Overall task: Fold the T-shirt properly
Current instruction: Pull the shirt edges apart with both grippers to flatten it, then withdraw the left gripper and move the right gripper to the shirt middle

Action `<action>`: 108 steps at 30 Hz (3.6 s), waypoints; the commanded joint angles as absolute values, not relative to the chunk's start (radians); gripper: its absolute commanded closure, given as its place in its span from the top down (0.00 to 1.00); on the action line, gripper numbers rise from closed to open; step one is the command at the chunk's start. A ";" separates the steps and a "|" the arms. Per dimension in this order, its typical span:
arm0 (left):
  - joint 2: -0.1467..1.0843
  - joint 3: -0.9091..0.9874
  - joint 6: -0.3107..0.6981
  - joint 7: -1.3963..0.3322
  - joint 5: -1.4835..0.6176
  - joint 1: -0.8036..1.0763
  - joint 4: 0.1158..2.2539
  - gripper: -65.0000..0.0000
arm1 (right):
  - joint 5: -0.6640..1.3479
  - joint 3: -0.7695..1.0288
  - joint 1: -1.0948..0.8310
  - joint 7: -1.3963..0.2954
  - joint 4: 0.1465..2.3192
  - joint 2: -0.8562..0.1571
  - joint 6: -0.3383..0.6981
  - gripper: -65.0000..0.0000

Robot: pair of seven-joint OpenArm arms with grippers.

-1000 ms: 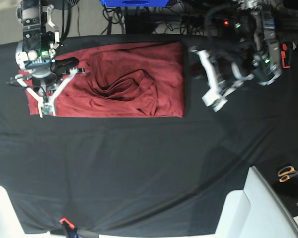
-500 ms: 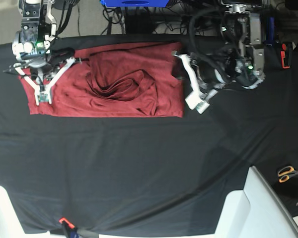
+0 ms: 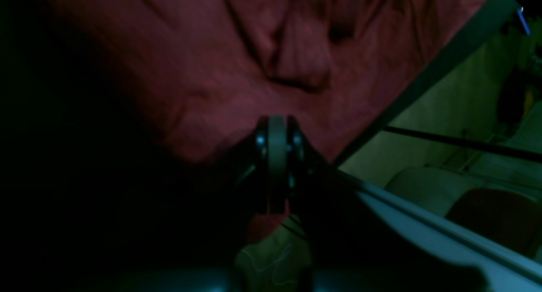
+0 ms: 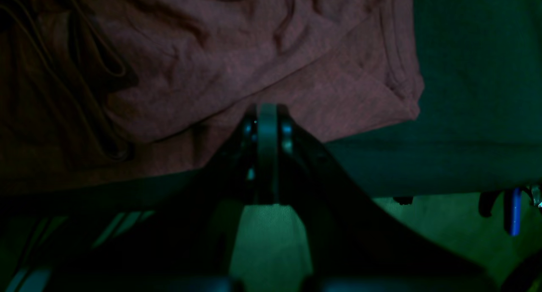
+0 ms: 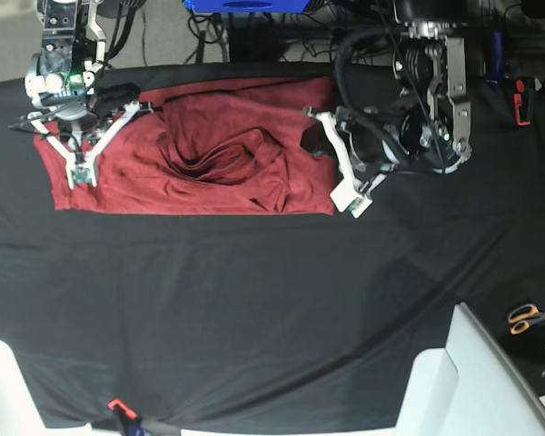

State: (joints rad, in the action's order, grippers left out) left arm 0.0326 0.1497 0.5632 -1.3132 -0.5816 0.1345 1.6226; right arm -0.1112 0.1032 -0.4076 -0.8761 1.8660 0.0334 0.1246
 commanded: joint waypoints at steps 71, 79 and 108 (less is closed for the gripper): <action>0.302 0.513 0.421 -1.268 -0.684 0.081 1.598 0.00 | -0.438 -0.371 -0.435 -0.673 1.923 0.025 0.176 0.06; 0.447 0.717 0.444 -1.055 -0.785 0.372 1.534 0.00 | -0.700 -0.647 -0.427 -0.671 1.817 0.025 0.170 0.58; 0.447 0.822 0.611 -1.050 -0.780 0.401 1.389 0.00 | -0.395 -0.889 -0.217 -0.671 1.633 -0.073 0.280 0.55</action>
State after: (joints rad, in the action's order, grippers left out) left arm 0.4240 0.8146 0.6071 -1.0618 -0.7677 0.4015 1.3769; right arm -0.3538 -0.8585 -0.2001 -0.6827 1.6302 -0.1055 0.3069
